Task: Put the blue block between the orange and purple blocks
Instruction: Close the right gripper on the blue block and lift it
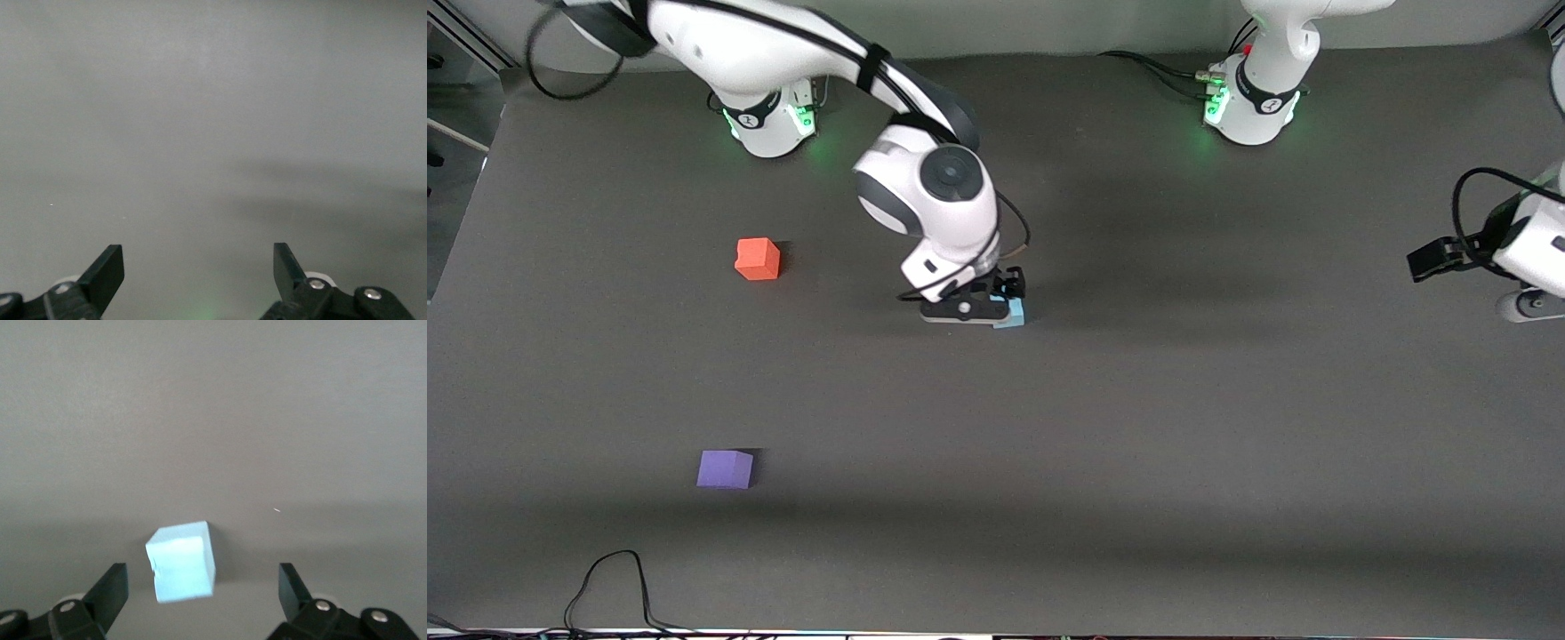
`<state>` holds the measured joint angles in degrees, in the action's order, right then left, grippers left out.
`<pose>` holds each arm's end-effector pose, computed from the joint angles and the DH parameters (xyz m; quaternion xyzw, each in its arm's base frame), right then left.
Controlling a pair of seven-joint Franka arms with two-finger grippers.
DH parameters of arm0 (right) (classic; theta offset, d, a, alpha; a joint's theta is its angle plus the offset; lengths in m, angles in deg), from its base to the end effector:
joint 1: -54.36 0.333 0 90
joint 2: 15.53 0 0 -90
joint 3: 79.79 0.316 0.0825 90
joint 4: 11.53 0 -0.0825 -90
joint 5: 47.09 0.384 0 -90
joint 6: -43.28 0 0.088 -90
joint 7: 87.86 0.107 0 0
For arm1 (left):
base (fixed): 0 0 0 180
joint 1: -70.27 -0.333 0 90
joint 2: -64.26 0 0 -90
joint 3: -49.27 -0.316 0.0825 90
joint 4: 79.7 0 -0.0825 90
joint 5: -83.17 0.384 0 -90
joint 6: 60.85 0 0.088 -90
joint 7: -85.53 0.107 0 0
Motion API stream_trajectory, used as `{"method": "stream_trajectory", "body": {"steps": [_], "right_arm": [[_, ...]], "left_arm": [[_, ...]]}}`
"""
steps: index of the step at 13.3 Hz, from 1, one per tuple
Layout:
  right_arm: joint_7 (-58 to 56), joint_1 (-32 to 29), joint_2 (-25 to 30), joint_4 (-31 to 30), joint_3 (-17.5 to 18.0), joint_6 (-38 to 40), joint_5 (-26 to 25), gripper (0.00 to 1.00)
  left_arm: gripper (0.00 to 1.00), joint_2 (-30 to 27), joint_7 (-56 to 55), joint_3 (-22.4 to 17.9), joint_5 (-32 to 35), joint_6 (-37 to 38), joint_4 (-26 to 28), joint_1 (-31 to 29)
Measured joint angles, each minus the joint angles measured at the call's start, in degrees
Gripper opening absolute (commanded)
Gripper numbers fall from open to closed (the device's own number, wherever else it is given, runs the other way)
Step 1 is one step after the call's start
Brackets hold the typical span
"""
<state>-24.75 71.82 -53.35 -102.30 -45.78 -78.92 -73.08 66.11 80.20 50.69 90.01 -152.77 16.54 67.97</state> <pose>0.4923 0.4892 0.3005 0.9993 -0.0310 0.0192 0.0013 0.5603 0.0212 0.5587 -0.9956 -0.0488 0.0514 0.0611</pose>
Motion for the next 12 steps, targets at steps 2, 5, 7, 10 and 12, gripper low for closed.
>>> {"method": "stream_trajectory", "body": {"steps": [2,5,7,10,12], "right_arm": [[2.63,0.53,-3.96,0.07,0.84,-3.03,-3.20,1.00],[5.33,2.28,-6.19,0.07,1.00,-5.61,-4.41,1.00],[8.06,3.51,-6.95,-0.60,1.00,-5.61,-7.67,1.00],[8.94,3.52,-7.69,-2.31,0.94,-5.67,-9.51,0.95],[8.95,3.45,-7.70,-2.59,0.92,-5.72,-9.70,0.76]], "left_arm": [[1.00,0.01,0.21,0.39,0.00,0.00,0.20,-0.32],[1.00,0.01,0.01,0.41,-0.01,0.12,0.61,1.27],[1.00,0.01,-0.10,-0.61,-1.07,0.25,0.76,2.22],[1.00,0.01,-0.10,-1.55,-2.58,0.36,0.78,2.22],[1.00,0.01,-0.10,-1.54,-2.84,0.45,0.79,2.38]]}}
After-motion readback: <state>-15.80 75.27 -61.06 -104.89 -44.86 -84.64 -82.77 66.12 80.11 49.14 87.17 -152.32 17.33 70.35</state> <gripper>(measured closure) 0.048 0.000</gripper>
